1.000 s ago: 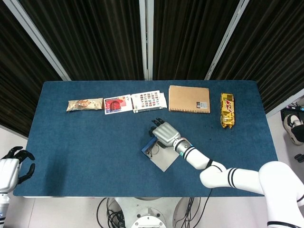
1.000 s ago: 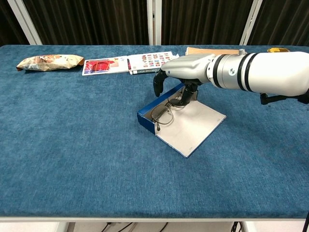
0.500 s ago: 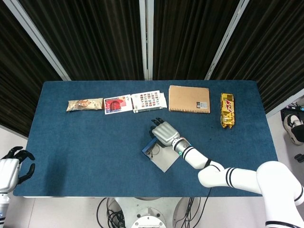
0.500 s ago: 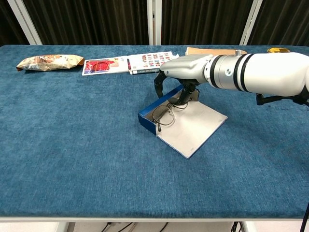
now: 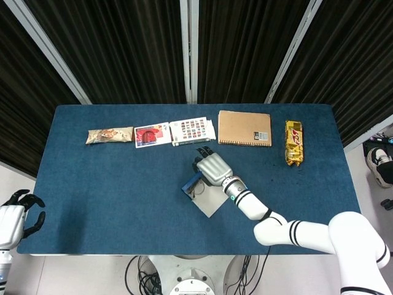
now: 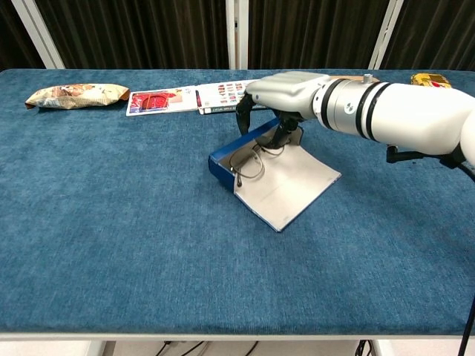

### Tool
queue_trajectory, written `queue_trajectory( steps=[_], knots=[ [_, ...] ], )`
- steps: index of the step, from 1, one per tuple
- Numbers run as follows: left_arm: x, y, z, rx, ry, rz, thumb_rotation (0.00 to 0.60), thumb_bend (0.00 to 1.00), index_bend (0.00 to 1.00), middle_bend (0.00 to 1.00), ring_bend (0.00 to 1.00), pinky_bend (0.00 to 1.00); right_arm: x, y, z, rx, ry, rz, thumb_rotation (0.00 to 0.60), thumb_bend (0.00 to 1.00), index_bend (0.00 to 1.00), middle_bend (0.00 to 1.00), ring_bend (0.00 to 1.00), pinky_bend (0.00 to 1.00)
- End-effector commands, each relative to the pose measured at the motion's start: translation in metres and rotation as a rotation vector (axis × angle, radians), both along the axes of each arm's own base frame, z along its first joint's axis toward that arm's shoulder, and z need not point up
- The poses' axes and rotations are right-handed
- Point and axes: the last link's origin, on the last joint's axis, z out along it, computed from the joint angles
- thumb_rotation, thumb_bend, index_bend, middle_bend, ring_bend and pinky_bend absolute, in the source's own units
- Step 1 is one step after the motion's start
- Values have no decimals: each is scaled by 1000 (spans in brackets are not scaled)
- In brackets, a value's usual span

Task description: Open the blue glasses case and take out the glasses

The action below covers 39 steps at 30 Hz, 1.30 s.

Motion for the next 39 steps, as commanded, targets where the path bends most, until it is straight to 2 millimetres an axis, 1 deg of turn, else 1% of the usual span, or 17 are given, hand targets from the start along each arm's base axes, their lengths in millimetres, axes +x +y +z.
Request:
queue_trajectory(
  steps=[1,6,10,17,21,25,26,28,29,31,33,35,36,38,39],
  knots=[
    [0,0,0,-1,0,0,600,395,489,414,210,521,-10,5,-3,-98,-67,-15,600,457,674,296,0,0],
    [0,0,0,-1,1,0,600,396,489,414,210,522,-20,8,-5,-189,-131,-26,600,447,677,294,0,0],
    [0,0,0,-1,1,1,600,396,489,414,210,522,-23,10,-3,-254,-164,-6,600,442,678,289,0,0],
    [0,0,0,-2,2,1,600,395,489,413,210,522,-26,12,-1,-289,-212,-4,600,446,678,292,0,0],
    [0,0,0,-2,2,1,600,396,489,414,210,522,-27,5,-4,-252,-176,-34,600,451,677,291,0,0],
    [0,0,0,-1,4,2,600,396,489,414,210,522,-23,-11,-9,-209,-124,-102,600,434,661,283,0,0],
    [0,0,0,-1,4,2,600,396,489,414,210,522,-21,-14,-9,-201,-115,-116,600,417,639,276,0,0],
    [0,1,0,-1,5,3,600,396,489,414,210,522,-17,-20,-10,-182,-94,-134,600,378,538,252,0,0],
    [0,1,0,-1,5,3,600,395,490,413,210,522,-16,-21,-10,-175,-84,-138,600,358,444,229,0,0],
    [0,0,0,0,3,3,600,395,489,413,210,522,-14,-21,-7,-154,-70,-134,600,316,219,167,0,0],
    [0,1,0,-1,3,3,600,396,489,413,210,523,-13,-18,0,-142,-76,-123,600,302,115,136,0,0],
    [0,1,0,-3,2,3,600,396,489,413,210,522,-15,-12,9,-144,-91,-107,600,298,85,129,0,0],
    [0,1,0,-3,2,2,600,395,489,413,210,523,-17,-5,15,-150,-107,-87,600,299,94,134,0,0],
    [0,0,0,-3,2,2,600,396,490,414,210,523,-23,8,25,-145,-132,-55,600,301,139,158,0,0],
    [0,1,0,-3,3,2,600,396,490,414,210,523,-29,17,30,-127,-145,-40,600,306,179,175,0,0]
  ],
)
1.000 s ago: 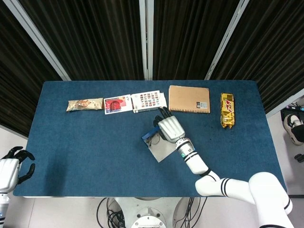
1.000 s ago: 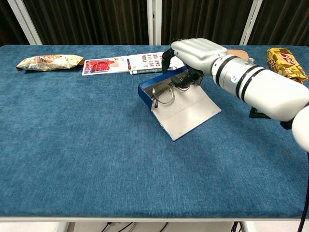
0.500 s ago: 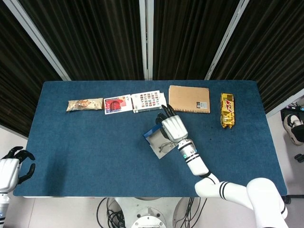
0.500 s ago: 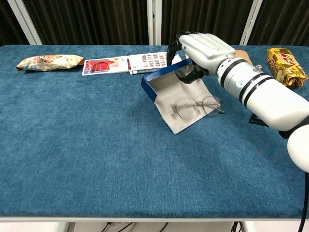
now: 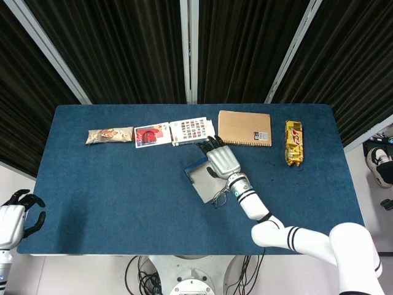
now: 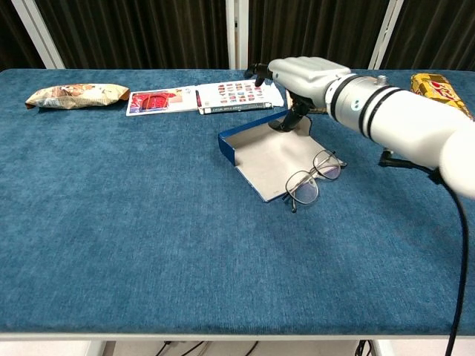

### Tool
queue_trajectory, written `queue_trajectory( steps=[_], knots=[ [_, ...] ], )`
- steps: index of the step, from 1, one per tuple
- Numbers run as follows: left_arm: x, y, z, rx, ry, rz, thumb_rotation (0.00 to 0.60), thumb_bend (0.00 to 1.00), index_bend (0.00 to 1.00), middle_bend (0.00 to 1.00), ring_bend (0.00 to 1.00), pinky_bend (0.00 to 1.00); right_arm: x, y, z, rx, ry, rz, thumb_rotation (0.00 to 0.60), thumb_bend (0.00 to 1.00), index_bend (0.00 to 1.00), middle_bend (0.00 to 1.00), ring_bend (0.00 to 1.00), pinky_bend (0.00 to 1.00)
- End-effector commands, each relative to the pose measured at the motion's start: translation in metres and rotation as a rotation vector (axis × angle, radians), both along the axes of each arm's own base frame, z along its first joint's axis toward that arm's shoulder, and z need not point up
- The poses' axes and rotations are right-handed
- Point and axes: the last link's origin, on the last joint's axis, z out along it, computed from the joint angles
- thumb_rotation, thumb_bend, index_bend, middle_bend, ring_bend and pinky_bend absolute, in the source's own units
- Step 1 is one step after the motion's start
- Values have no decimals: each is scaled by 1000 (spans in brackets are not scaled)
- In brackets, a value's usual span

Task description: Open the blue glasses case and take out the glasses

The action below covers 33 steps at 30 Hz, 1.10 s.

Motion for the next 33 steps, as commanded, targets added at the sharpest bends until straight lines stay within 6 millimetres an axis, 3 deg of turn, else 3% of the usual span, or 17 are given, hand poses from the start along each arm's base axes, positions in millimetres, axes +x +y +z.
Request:
queue_trajectory(
  steps=[1,7,12,24,33],
  knots=[
    [0,0,0,-1,2,0,600,395,490,414,210,523,-18,31,25,26,-43,67,600,313,218,191,0,0],
    [1,0,-1,1,6,1,600,396,489,414,210,522,-57,63,38,125,36,95,600,329,354,230,0,0],
    [1,0,-1,3,9,2,600,396,489,414,210,523,-77,69,36,153,102,102,600,329,374,231,0,0],
    [1,0,-1,5,9,3,600,395,489,414,210,523,-75,58,20,159,134,127,600,337,388,232,0,0],
    [0,0,-1,4,6,2,600,395,489,414,210,523,-76,50,11,161,151,118,600,390,561,260,0,0]
  ],
)
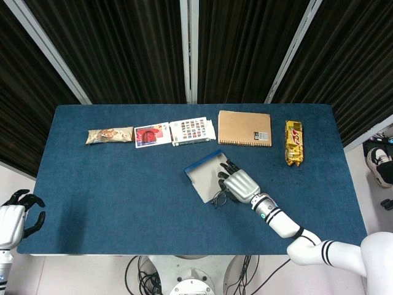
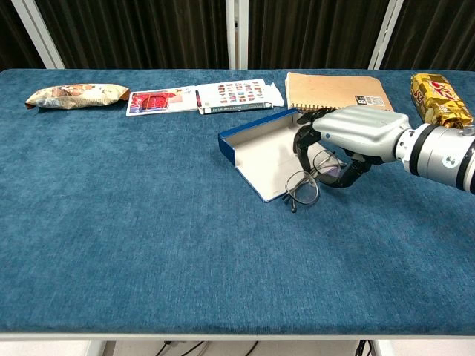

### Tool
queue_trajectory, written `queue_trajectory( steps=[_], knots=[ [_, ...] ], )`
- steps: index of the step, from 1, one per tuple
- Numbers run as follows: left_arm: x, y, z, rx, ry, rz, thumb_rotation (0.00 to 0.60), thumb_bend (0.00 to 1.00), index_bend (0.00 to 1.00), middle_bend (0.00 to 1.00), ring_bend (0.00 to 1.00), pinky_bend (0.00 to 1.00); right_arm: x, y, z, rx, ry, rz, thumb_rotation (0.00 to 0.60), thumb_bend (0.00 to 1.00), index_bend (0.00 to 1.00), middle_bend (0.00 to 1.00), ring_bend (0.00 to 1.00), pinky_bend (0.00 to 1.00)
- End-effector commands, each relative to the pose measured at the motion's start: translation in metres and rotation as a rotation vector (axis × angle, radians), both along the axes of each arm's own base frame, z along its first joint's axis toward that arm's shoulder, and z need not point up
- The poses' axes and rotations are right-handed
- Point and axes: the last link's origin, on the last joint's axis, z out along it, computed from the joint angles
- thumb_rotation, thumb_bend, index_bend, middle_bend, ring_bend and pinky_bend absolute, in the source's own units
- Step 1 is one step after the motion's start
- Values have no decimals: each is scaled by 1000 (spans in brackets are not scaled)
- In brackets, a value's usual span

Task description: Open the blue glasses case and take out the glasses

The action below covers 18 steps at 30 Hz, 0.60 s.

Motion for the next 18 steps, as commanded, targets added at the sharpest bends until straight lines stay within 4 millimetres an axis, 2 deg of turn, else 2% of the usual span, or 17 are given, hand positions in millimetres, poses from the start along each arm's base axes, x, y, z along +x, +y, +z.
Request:
queue_trajectory(
  steps=[1,8,11,15,18],
  knots=[
    [0,0,0,0,0,0,600,396,489,414,210,523,0,-2,-2,-2,3,-4,600,396,581,266,0,0],
    [0,0,0,0,-1,0,600,396,489,414,210,523,5,1,1,-10,-42,27,600,439,780,349,0,0],
    [0,0,0,0,0,-1,600,395,490,414,210,523,14,9,8,-2,-84,79,600,449,827,375,0,0],
    [0,0,0,0,2,-1,600,396,489,414,210,522,37,17,10,33,-127,164,600,454,842,382,0,0],
    [0,0,0,1,2,-1,600,396,489,414,210,523,62,19,-2,71,-135,222,600,454,839,378,0,0]
  ],
)
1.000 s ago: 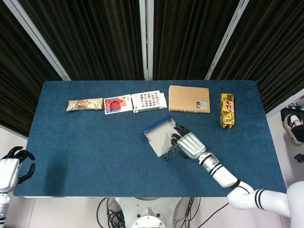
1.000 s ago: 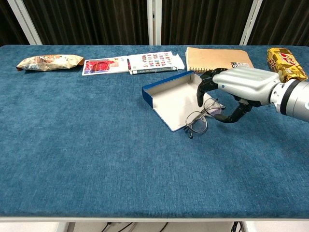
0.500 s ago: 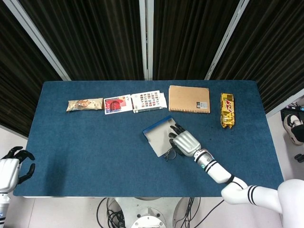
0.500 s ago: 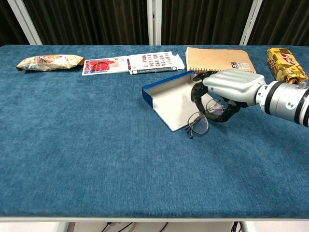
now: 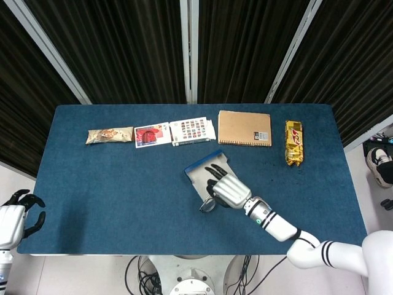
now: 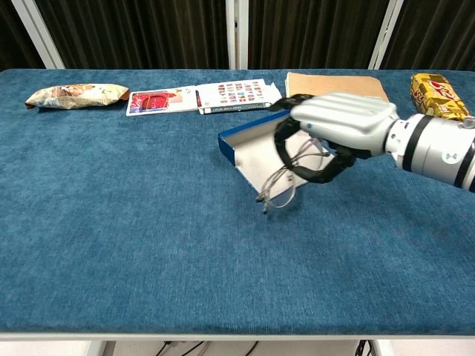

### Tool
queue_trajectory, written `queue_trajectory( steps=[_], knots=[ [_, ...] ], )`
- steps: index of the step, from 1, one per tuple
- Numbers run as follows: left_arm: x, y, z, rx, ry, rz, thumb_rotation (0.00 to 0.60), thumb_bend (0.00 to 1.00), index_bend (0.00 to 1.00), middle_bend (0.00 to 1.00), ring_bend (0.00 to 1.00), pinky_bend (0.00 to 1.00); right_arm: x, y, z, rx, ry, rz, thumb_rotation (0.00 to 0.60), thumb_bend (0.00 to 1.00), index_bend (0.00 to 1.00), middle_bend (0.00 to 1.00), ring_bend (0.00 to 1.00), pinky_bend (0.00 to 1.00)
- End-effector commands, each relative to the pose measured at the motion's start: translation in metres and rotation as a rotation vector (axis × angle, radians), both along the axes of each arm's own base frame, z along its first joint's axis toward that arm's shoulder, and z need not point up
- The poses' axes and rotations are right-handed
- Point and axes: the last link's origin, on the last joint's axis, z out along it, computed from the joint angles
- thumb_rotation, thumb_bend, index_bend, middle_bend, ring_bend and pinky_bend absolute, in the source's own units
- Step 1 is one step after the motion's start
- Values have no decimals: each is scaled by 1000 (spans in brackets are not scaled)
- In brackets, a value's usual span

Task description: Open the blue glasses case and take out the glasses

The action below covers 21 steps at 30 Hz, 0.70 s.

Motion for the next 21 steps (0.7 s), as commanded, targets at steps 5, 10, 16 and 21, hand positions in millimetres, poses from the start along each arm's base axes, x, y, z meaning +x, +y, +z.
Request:
queue_trajectory(
  steps=[5,10,16,21],
  knots=[
    [-1,0,0,1,-2,0,600,396,489,414,210,523,61,1,-38,72,12,114,600,445,778,344,0,0],
    [-1,0,0,1,-3,-1,600,396,490,414,210,523,79,4,-58,85,91,147,600,356,350,212,0,0],
    [-1,0,0,1,-4,-2,600,396,490,414,210,523,69,8,-40,30,110,114,600,294,0,6,0,0],
    [-1,0,0,-1,-5,-2,600,395,490,413,210,523,33,13,21,-141,60,23,600,294,0,19,0,0]
  ],
)
